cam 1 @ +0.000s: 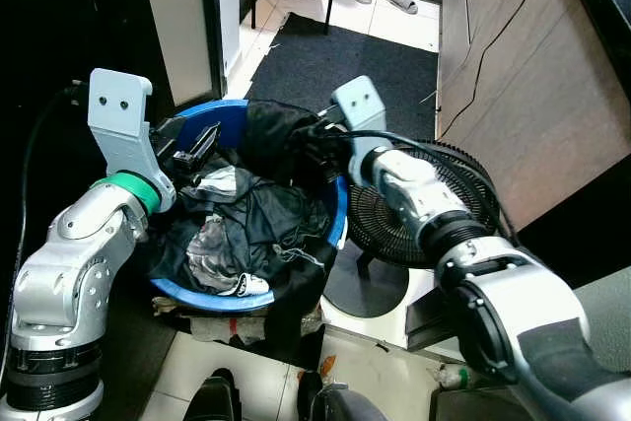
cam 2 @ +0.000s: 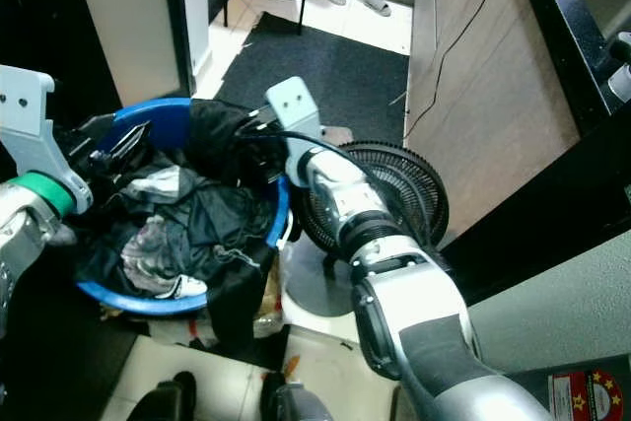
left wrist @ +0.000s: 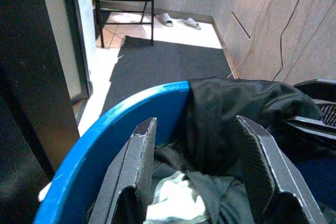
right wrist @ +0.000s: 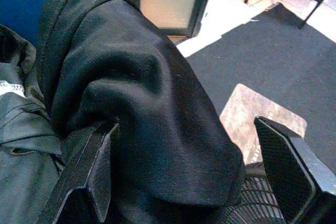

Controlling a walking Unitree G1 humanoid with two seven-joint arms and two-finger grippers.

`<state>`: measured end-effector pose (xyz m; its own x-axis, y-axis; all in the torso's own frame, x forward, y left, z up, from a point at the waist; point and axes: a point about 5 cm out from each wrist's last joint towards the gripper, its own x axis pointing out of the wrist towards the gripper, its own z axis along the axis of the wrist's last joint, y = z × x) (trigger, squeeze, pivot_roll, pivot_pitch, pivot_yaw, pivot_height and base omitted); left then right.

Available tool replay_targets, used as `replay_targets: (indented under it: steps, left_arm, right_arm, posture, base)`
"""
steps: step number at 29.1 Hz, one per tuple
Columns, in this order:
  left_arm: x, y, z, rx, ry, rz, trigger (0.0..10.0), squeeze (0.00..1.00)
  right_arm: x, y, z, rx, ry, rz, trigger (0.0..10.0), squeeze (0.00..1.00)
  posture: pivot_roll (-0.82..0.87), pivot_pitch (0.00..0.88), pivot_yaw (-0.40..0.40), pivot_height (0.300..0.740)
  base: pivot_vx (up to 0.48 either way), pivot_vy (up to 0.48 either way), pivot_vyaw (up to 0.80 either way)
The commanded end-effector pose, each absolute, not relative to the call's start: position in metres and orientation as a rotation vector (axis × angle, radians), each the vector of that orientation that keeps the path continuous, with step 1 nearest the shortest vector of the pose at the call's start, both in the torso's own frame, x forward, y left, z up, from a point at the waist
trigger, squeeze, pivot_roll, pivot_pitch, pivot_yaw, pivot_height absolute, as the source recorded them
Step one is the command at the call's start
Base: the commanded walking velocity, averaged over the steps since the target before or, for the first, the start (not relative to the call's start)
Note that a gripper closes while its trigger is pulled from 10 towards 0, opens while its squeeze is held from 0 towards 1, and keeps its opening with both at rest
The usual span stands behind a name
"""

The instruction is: Clothes washing

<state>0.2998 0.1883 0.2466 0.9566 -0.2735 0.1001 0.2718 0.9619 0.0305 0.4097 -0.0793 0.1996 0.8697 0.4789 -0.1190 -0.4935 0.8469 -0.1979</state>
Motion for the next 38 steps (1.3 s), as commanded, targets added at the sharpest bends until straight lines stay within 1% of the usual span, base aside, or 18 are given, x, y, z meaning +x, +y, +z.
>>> replay_targets:
  steps: [1,9,16,20,24,25,26,27,28,29,38]
  left_arm:
    - [0.301,0.186,0.243,0.017,-0.09,-0.284,10.0,0.0]
    - [0.3,0.189,0.245,0.025,-0.093,-0.28,10.0,0.0]
    - [0.3,0.189,0.245,0.028,-0.095,-0.278,10.0,0.0]
    - [0.298,0.191,0.246,0.031,-0.097,-0.27,10.0,0.0]
    - [0.297,0.192,0.246,0.032,-0.096,-0.267,10.0,0.0]
    - [0.297,0.192,0.246,0.032,-0.096,-0.266,10.0,0.0]
    - [0.297,0.192,0.246,0.032,-0.095,-0.266,10.0,0.0]
    - [0.297,0.192,0.246,0.031,-0.095,-0.266,10.0,0.0]
    - [0.297,0.191,0.246,0.031,-0.095,-0.266,10.0,0.0]
    - [0.297,0.191,0.246,0.031,-0.094,-0.266,10.0,0.0]
    - [0.296,0.191,0.245,0.029,-0.092,-0.264,10.0,0.0]
  right_arm:
    - [0.41,-0.088,0.195,-0.219,0.094,0.483,10.0,0.0]
    - [0.408,-0.075,0.192,-0.204,0.091,0.499,10.0,0.0]
    - [0.404,-0.061,0.188,-0.112,0.092,0.55,10.0,0.0]
    - [0.398,-0.044,0.182,-0.091,0.098,0.58,10.0,0.0]
    - [0.398,-0.042,0.183,-0.085,0.094,0.584,10.0,0.0]
    - [0.398,-0.042,0.183,-0.08,0.091,0.586,9.5,0.0]
    - [0.398,-0.04,0.184,-0.073,0.088,0.591,4.6,0.0]
    - [0.397,-0.039,0.184,-0.068,0.086,0.594,4.6,0.0]
    - [0.397,-0.038,0.184,-0.067,0.084,0.6,2.8,0.0]
    - [0.397,-0.037,0.184,-0.066,0.083,0.604,0.0,0.0]
    - [0.396,-0.036,0.185,-0.017,0.062,0.609,0.0,0.0]
  posture:
    - [0.14,0.143,-0.074,0.74]
    - [0.15,0.14,-0.074,0.74]
    - [0.17,0.137,-0.078,0.74]
    - [0.18,0.144,-0.083,0.74]
    - [0.18,0.147,-0.084,0.74]
    - [0.18,0.147,-0.085,0.74]
    - [0.18,0.148,-0.086,0.74]
    - [0.18,0.148,-0.086,0.74]
    - [0.18,0.148,-0.086,0.74]
    - [0.18,0.15,-0.086,0.74]
    - [0.18,0.153,-0.086,0.74]
  base:
    - [0.0,0.0,0.0]
    - [0.0,0.0,0.0]
    - [0.0,0.0,0.0]
    - [0.0,0.0,0.0]
    - [0.0,0.0,0.0]
    - [0.0,0.0,0.0]
    - [0.0,0.0,0.0]
    - [0.0,0.0,0.0]
    - [0.0,0.0,0.0]
    - [0.0,0.0,0.0]
    - [0.0,0.0,0.0]
